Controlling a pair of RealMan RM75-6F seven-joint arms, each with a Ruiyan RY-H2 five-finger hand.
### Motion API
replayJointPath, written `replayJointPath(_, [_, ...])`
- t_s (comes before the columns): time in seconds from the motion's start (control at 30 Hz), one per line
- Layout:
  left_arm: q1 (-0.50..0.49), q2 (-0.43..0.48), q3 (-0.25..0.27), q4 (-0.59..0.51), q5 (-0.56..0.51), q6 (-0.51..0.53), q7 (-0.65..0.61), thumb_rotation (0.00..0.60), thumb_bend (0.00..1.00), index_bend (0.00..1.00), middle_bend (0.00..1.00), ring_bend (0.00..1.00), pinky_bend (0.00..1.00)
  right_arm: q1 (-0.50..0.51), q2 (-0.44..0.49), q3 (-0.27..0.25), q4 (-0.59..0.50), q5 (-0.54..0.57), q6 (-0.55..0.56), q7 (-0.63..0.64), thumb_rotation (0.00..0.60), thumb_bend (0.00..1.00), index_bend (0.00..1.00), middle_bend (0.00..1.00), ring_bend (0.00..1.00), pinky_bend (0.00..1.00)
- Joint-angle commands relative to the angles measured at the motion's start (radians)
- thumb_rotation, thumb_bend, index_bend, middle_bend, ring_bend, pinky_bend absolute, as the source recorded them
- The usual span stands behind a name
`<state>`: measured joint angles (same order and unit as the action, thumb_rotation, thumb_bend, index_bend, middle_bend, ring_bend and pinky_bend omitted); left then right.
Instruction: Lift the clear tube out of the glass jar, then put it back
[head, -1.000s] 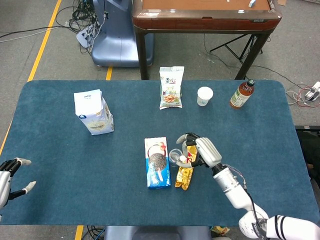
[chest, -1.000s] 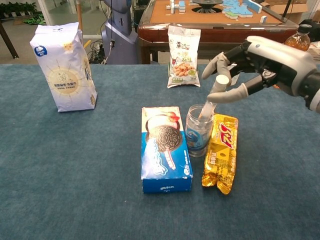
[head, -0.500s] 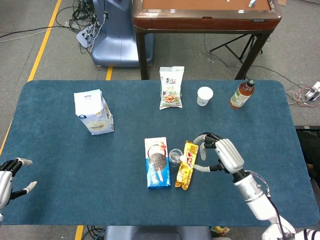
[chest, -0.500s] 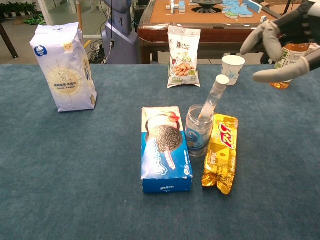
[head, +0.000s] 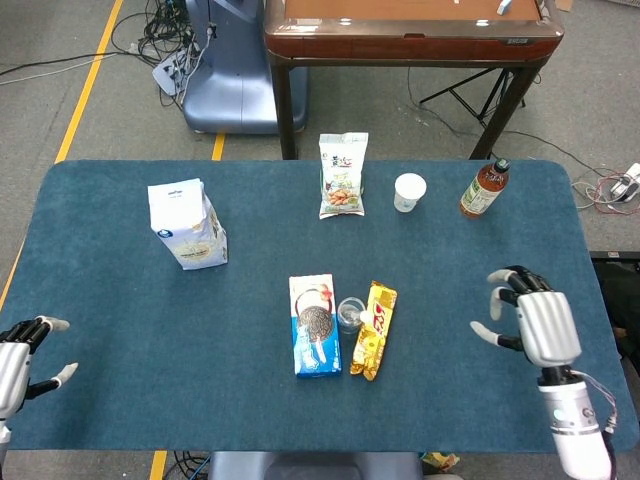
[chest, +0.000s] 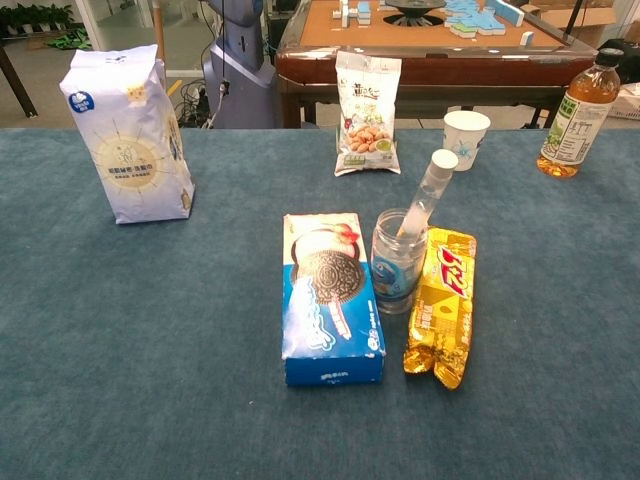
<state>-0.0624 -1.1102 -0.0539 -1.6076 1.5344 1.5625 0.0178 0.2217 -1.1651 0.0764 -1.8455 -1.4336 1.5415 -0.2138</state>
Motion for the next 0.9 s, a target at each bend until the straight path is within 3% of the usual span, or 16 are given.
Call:
replayJointPath(0.03, [-0.001,-0.004,0.0,0.004,0.0,-0.001,0.001,0.6,0.16,0.35,0.36,0.32,0.43,-0.063,-0.022,-0.006,0.052,0.037,0.07,-0.042,0.6,0.12,0.72,0.37,0.25,0.33])
replayJointPath(0.43, [-0.01,-0.012,-0.003,0.006,-0.015,-0.022,0.017,0.6,0.16,0.36,0.36,0.32,0.43,-0.122,-0.09,0.022,0.256,0.141,0.038,0.06,0.6,0.12,0.72,0.37,0.25,0.33])
replayJointPath(0.9, [-0.026,-0.021,0.005,0.004,-0.013,-0.052,0.037,0.6,0.16,0.36,0.36,0.32,0.43,-0.145,-0.059,0.058,0.262,0.131,0.031,0.135,0.6,0.12,0.72,0.37,0.25,0.33])
